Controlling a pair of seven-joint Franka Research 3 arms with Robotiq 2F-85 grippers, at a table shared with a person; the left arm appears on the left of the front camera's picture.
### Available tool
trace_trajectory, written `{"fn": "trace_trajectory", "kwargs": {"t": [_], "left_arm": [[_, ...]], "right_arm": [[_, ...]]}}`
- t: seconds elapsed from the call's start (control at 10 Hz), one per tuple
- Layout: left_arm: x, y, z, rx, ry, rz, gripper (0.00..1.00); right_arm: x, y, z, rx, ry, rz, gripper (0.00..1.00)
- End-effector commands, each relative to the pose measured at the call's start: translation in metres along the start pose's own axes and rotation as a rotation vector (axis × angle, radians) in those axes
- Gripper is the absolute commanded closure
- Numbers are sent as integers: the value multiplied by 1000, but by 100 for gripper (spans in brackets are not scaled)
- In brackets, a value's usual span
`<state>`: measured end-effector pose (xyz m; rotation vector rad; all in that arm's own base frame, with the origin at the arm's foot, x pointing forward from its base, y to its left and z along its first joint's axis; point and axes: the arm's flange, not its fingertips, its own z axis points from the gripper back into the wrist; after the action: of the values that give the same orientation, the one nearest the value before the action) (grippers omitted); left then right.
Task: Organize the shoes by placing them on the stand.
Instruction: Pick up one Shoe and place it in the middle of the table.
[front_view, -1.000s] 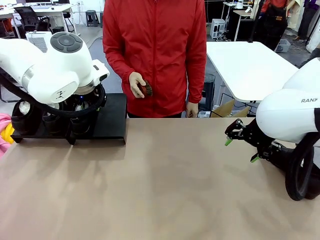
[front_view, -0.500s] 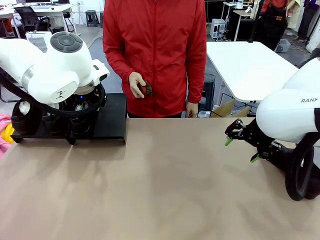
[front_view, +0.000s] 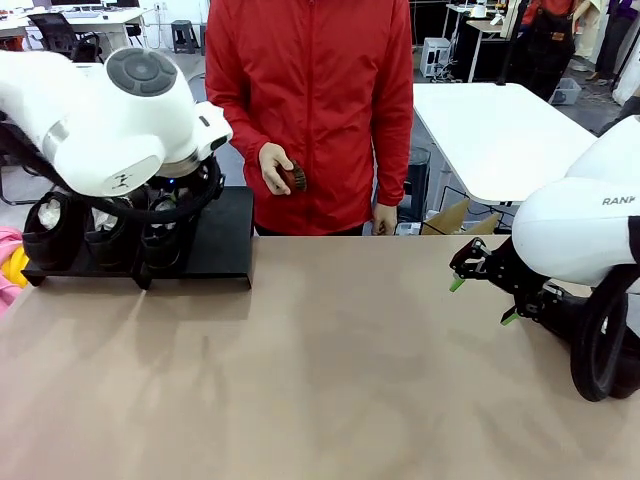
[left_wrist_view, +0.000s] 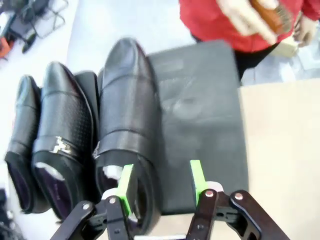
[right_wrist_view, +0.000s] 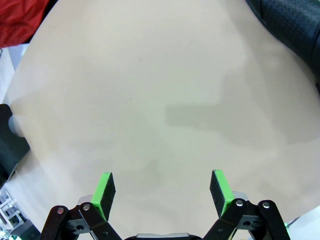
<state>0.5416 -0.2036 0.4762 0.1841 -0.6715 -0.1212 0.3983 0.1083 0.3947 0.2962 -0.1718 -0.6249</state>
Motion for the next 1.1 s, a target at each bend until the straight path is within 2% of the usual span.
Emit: {"fn": "trace_trajectory", "kwargs": {"t": [0.0, 0.2, 0.3, 0.4, 0.5, 0.7, 0.8, 1.0], "left_arm": [[-19, -18, 40, 26, -123, -1, 43], [-37, -30, 75, -23, -170, -3, 43], [-52, -41, 94, -81, -92, 36, 43], [-68, -52, 104, -231, 35, 115, 43], [-82, -57, 113, -252, 47, 141, 43], [-107, -74, 123, -303, 159, 137, 43], [-116, -76, 127, -312, 169, 154, 43], [-132, -74, 131, -328, 249, 204, 43]], "right_arm": [[-1, 1, 0, 1, -1, 3, 0], [-1, 1, 0, 1, -1, 3, 0], [-1, 1, 0, 1, -1, 3, 0], [-1, 1, 0, 1, -1, 3, 0], [-1, 1, 0, 1, -1, 3, 0], [-1, 1, 0, 1, -1, 3, 0], [-1, 1, 0, 1, -1, 3, 0], [-1, 1, 0, 1, -1, 3, 0]]}}
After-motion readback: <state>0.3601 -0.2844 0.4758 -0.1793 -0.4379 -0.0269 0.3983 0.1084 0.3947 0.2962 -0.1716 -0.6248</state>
